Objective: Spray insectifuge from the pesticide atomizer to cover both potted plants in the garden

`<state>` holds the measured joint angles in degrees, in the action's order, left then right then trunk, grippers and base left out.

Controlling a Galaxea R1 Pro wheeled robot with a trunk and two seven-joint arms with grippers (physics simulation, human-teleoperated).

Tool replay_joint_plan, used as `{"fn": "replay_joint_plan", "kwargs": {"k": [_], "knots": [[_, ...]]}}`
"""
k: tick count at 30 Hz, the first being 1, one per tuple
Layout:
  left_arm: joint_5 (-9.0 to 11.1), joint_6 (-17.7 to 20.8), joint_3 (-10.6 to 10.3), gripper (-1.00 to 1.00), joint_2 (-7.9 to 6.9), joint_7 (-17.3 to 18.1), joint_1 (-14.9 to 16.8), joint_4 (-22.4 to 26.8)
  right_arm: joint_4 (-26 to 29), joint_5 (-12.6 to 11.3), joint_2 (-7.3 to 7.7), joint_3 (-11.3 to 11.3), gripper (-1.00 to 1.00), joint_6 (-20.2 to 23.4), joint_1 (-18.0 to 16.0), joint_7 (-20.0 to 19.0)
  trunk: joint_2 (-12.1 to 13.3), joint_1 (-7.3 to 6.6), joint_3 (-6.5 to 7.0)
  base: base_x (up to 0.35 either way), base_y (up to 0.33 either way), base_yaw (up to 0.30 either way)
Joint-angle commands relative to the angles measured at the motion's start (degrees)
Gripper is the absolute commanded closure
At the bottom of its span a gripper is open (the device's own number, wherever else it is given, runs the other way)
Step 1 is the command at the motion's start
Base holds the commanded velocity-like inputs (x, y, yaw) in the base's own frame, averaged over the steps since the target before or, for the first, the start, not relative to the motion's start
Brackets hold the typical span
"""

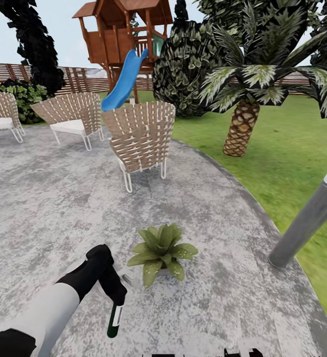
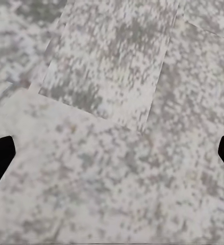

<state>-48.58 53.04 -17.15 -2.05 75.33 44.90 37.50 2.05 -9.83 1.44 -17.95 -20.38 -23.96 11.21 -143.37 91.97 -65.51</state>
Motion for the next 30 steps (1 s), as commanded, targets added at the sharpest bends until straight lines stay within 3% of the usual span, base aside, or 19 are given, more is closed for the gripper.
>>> {"fn": "replay_joint_plan", "kwargs": {"k": [1, 14, 21, 30], "knots": [[-0.38, 0.49, -0.17, 1.00, -0.05, 0.52, 0.01, 0.11, -0.03, -0.54, -0.01, -0.50, -1.00, -0.19, -0.03, 0.13, -0.02, -0.01, -0.05, 0.000, 0.282, -0.186], [-0.46, 0.66, -0.12, 1.00, -0.09, 0.44, 0.47, 0.24, -0.03, -0.56, -0.03, -0.55, -1.00, -0.17, -0.03, 0.13, -0.02, -0.01, -0.05, 0.006, 0.303, -0.291], [-0.38, 1.18, -0.08, 1.00, -0.04, 0.44, 1.85, 0.28, -0.02, -0.54, -0.03, -0.58, -1.00, -0.19, -0.03, 0.13, -0.02, -0.01, -0.05, 0.186, 0.270, -0.296], [-0.36, 0.78, -0.18, 1.00, -0.10, 0.39, 1.99, 0.15, -0.03, -0.53, 0.05, -0.50, -1.00, -0.19, -0.03, 0.13, -0.02, -0.01, -0.05, 0.161, 0.090, -0.046]]}}
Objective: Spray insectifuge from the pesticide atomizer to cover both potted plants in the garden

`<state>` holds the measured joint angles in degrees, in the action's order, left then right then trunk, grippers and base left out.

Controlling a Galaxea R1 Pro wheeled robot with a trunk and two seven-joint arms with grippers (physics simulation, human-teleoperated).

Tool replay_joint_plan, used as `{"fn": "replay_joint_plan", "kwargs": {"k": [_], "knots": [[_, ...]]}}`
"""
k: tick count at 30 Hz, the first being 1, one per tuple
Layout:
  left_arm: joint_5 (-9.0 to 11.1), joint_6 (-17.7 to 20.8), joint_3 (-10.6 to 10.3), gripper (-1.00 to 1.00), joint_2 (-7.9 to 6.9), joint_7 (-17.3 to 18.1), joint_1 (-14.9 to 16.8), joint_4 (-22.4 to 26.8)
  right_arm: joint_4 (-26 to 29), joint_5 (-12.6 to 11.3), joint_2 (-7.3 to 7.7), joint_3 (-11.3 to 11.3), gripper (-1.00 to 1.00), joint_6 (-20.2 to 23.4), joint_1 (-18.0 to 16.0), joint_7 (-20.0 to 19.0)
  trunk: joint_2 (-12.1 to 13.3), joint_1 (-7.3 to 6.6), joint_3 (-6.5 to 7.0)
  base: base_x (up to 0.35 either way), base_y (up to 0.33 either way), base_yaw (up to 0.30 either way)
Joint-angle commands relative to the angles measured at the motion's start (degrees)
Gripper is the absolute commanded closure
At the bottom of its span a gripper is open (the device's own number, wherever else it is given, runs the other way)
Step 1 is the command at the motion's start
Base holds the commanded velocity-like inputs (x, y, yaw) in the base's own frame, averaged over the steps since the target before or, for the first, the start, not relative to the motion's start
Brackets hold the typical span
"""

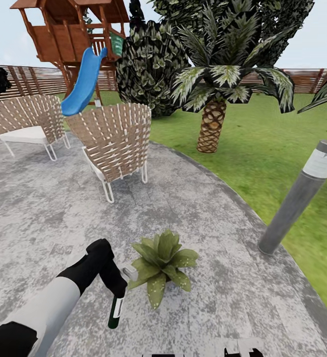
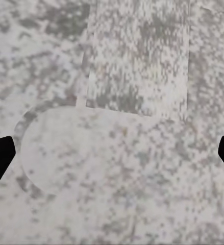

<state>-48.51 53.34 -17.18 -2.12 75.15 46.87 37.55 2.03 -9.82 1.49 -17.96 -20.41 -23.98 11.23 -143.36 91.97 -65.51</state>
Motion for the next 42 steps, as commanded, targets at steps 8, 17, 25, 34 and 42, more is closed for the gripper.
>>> {"fn": "replay_joint_plan", "kwargs": {"k": [8, 17, 25, 34, 42], "knots": [[-0.62, 0.61, -0.23, 1.00, -0.25, 0.55, 0.00, 0.07, -0.01, -0.55, -0.08, -0.58, -1.00, -0.16, -0.02, 0.11, -0.02, -0.01, -0.05, 0.000, 0.000, -0.079], [-0.62, 0.80, -0.15, 1.00, -0.13, 0.53, 0.15, 0.15, -0.01, -0.58, -0.08, -0.59, -1.00, -0.16, -0.02, 0.09, -0.02, -0.01, 0.11, -0.154, 0.157, -0.287], [-0.62, 0.82, -0.22, 1.00, -0.46, 0.52, 0.15, 0.15, -0.01, -0.55, -0.08, -0.59, -1.00, -0.16, -0.02, 0.06, -0.02, -0.01, 0.60, -0.072, 0.081, -0.249], [-0.62, 0.98, -0.23, 1.00, -0.21, 0.52, -0.02, -0.01, -0.01, -0.55, -0.08, -0.59, -1.00, -0.16, -0.02, 0.03, -0.02, -0.01, 1.19, 0.095, 0.228, -0.242], [-0.69, 0.98, -0.31, 1.00, -0.18, 0.52, -0.51, -0.01, -0.01, -0.55, -0.08, -0.59, -1.00, -0.16, -0.02, 0.10, -0.02, -0.01, 1.60, -0.015, 0.258, -0.192]]}}
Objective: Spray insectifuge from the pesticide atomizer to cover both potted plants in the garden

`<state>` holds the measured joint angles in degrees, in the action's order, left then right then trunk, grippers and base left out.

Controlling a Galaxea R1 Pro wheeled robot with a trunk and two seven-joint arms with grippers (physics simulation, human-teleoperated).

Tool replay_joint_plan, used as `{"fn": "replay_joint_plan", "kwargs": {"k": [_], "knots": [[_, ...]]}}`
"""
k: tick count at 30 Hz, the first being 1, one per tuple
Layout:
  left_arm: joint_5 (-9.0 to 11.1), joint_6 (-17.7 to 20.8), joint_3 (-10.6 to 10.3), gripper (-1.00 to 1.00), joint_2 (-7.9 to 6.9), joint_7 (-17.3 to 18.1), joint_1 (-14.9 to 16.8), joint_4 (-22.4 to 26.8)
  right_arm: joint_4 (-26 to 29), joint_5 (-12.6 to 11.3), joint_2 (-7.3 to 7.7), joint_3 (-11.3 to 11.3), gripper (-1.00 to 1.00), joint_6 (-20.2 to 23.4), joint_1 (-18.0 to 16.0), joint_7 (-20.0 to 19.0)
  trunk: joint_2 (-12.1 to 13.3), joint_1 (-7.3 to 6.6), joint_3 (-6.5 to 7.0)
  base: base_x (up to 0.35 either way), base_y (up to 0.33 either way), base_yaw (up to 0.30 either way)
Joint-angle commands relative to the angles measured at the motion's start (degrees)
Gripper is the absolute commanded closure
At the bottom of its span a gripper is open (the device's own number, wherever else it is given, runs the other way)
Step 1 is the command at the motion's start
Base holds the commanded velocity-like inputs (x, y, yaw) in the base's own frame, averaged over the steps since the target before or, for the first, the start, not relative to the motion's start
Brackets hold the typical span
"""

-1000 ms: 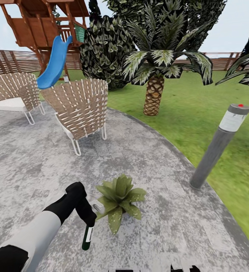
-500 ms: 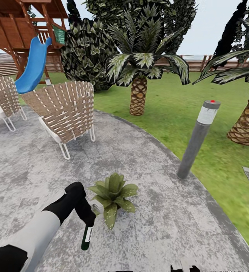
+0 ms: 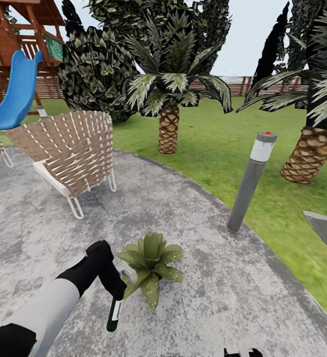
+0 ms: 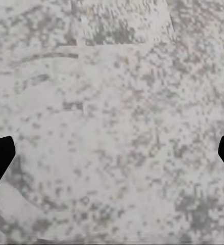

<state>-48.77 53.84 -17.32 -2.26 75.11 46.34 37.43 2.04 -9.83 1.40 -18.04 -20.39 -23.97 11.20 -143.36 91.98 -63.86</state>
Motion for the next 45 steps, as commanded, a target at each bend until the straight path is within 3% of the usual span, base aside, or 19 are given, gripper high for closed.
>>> {"fn": "replay_joint_plan", "kwargs": {"k": [1, 10, 23, 27, 33, 45], "knots": [[-0.41, 0.47, -0.18, 1.00, -0.03, 0.56, 0.00, 0.03, -0.02, -0.54, 0.00, -0.51, -1.00, -0.17, -0.02, 0.10, -0.02, -0.03, -0.04, -0.062, 0.073, -0.025], [-2.87, 0.09, 0.22, 1.00, -2.25, 0.41, -0.20, -0.69, -0.04, -0.45, 0.09, -0.45, -1.00, -0.17, -0.02, 0.10, -0.02, -0.03, -0.04, -0.007, 0.016, -0.003], [-2.92, 0.21, 0.09, 1.00, -1.60, 0.47, -0.29, -0.67, -0.02, -0.54, 0.01, -0.51, -1.00, -0.17, -0.02, 0.13, -0.02, -0.03, 0.14, -0.009, 0.271, -0.190], [-2.68, -0.08, 0.24, 1.00, -1.63, 0.29, -0.61, -0.72, -0.02, -0.54, 0.00, -0.51, -1.00, -0.17, -0.02, 0.14, -0.02, -0.03, 0.15, -0.009, 0.032, -0.087], [-2.93, -0.34, 0.48, 1.00, -2.25, 0.13, -3.83, -0.65, -0.02, -0.54, 0.00, -0.51, -1.00, -0.17, -0.02, 0.14, -0.02, -0.03, 0.15, 0.000, 0.000, -0.230], [-2.83, 0.16, 0.13, 1.00, -1.72, 0.58, -2.88, -0.60, -0.07, -0.43, 0.05, -0.51, -1.00, -0.17, -0.02, 0.04, -0.02, -0.03, 0.15, 0.000, 0.056, -0.012]]}}
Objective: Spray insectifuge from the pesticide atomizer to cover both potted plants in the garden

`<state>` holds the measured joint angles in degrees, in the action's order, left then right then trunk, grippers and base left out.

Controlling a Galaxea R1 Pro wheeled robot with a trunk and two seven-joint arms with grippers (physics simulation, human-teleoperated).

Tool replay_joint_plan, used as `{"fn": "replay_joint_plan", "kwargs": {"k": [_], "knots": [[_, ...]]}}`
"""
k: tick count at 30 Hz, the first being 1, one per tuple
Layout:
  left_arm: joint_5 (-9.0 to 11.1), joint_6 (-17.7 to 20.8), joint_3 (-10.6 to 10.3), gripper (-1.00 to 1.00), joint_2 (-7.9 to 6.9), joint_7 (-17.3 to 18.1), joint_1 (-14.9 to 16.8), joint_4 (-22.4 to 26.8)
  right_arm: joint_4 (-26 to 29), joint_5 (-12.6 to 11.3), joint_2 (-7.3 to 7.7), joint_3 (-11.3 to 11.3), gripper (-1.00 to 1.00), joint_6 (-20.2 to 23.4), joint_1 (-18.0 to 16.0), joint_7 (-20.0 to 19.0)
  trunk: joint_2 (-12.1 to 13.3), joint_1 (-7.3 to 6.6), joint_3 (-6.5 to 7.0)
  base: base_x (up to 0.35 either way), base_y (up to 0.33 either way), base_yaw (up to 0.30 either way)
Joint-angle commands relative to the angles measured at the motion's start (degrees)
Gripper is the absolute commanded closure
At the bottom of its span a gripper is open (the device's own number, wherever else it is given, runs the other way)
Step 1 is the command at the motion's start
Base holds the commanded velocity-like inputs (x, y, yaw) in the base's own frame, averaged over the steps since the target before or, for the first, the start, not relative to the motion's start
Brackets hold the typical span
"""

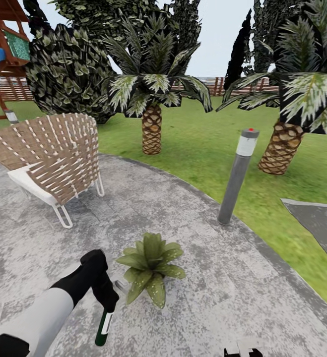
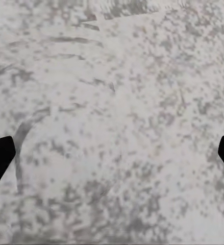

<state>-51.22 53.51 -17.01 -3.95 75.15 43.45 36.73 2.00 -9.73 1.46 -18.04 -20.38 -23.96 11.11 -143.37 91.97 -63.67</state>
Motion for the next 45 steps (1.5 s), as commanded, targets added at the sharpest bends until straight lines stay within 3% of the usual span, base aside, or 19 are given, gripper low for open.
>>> {"fn": "replay_joint_plan", "kwargs": {"k": [1, 17, 27, 39, 45], "knots": [[-0.33, 0.41, -0.21, 1.00, -0.11, 0.56, -0.05, 0.09, 0.00, -0.55, -0.02, -0.50, -1.00, -0.19, -0.03, 0.18, -0.02, -0.01, -0.05, 0.000, 0.279, 0.000], [-0.46, 0.07, 0.03, 1.00, -0.05, 0.18, 0.12, 0.34, 0.02, -0.64, -0.05, -0.50, -1.00, -0.19, -0.03, 0.23, -0.02, -0.01, 0.09, -0.072, 0.106, -0.114], [-0.45, 0.02, 0.00, 1.00, 0.25, 0.04, 0.41, 0.82, 0.02, -0.64, -0.05, -0.50, -1.00, -0.17, -0.03, 0.23, -0.02, -0.01, 0.09, 0.258, 0.106, -0.024], [-0.51, 0.01, -0.10, 1.00, 0.09, 0.16, 0.47, 0.80, -0.03, -0.59, -0.05, -0.50, -1.00, -0.18, -0.03, 0.23, -0.02, -0.01, 0.09, 0.009, 0.000, -0.167], [-0.47, 0.35, -0.47, 1.00, 0.40, 0.96, 3.45, 0.81, -0.15, -0.47, -0.05, -0.52, -1.00, -0.19, -0.03, 0.05, -0.02, -0.01, 0.09, 0.000, 0.000, -0.001]]}}
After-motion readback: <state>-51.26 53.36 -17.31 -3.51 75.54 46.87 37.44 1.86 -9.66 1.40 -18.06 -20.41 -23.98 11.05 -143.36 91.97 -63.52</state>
